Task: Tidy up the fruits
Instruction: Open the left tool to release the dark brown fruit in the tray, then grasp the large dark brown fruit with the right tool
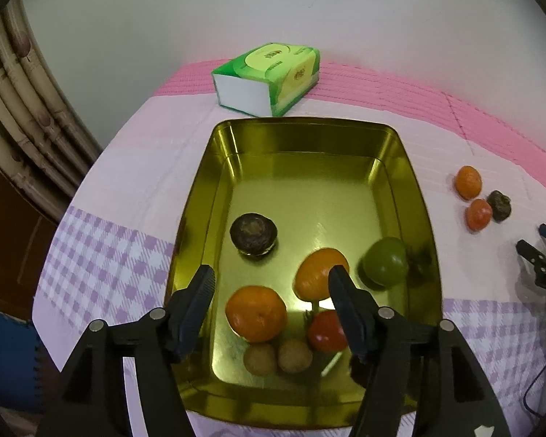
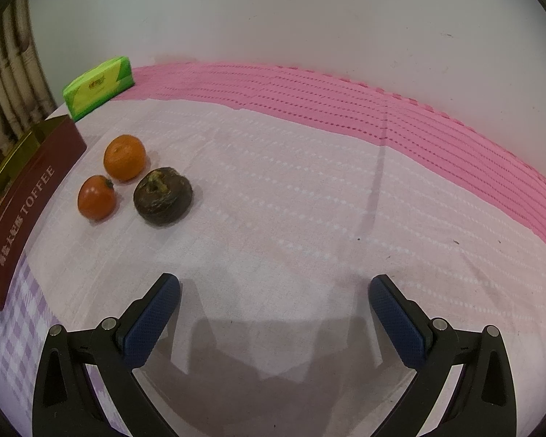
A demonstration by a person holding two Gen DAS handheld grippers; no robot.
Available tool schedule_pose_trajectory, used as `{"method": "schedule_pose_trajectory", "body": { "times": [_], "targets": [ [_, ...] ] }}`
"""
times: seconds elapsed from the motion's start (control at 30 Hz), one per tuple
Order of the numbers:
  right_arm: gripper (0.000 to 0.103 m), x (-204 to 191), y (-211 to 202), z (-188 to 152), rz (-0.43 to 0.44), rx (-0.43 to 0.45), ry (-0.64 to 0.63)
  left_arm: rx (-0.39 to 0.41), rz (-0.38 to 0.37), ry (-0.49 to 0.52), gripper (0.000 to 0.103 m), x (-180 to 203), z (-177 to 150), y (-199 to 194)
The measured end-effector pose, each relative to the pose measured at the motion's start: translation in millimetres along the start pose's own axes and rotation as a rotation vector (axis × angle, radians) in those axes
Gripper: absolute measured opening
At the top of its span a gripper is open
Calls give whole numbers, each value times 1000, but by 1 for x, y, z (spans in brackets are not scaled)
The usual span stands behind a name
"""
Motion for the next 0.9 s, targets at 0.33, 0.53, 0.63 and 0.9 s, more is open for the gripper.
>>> {"method": "schedule_pose_trajectory", "body": {
  "times": [0.33, 0.53, 0.63, 0.9],
  "targets": [
    [103, -4, 1, 0, -27, -37, 26, 5, -16, -22, 63, 4, -5, -10],
    [103, -6, 2, 1, -34, -67, 32, 37, -19, -35, 63, 2, -8, -17],
    [103, -14, 1, 1, -24, -55, 20, 37, -16, -44, 63, 0, -9, -18],
    [102, -48, 10, 10, 16, -32, -26, 56, -5, -23, 63, -2, -14, -20]
  ]
}}
Point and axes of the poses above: each gripper's, at about its wrist camera, not at the fingertips, and y roughly the way its jaws point, x to its right, z to its top, the point moved 4 cm from there along y, roughly the way its jaws point, and after that the axes turned 12 degrees about x, right-handed, at the moved point
